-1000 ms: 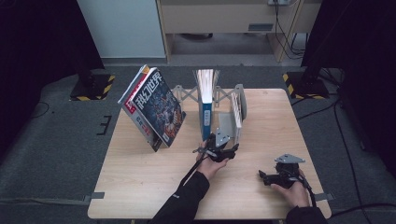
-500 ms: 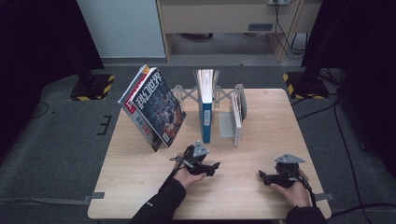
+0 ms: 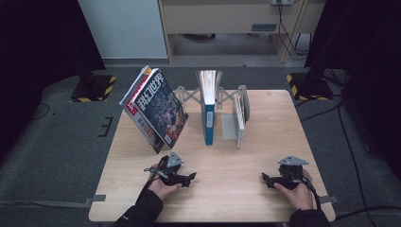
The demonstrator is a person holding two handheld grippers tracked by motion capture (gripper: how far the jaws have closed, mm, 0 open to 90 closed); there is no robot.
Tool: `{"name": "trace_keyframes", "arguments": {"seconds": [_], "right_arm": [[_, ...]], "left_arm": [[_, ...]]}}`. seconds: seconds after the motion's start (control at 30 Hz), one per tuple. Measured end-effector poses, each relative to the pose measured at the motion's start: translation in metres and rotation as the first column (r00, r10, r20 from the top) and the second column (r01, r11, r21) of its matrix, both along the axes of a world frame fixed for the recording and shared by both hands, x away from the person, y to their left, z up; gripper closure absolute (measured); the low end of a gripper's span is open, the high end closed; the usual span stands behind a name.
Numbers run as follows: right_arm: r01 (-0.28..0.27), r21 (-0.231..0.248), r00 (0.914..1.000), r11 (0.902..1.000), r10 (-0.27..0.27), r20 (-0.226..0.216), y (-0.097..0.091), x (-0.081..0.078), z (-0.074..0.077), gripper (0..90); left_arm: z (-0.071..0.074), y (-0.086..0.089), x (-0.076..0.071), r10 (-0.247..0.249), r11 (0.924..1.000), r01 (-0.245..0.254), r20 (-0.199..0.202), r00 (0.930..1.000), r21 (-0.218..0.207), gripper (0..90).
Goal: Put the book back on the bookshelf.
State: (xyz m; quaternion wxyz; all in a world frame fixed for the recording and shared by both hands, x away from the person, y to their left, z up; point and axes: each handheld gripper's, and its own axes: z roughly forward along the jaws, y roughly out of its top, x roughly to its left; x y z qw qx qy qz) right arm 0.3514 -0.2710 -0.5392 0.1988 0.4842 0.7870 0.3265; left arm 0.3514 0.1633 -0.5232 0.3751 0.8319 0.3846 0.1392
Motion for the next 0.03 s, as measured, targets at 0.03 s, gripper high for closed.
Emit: {"name": "trace_keyframes", "arguments": {"seconds": [0.03], "right_arm": [[-0.001, 0.000, 1.0000, 1.0000, 0.001, -0.002, -0.0001, 0.0000, 0.0001, 1.8]], "left_arm": [[-0.0010, 0.0058, -0.0008, 0.006, 0.9999, -0.006, 0.001, 1.0000, 0.012, 19.9]]}}
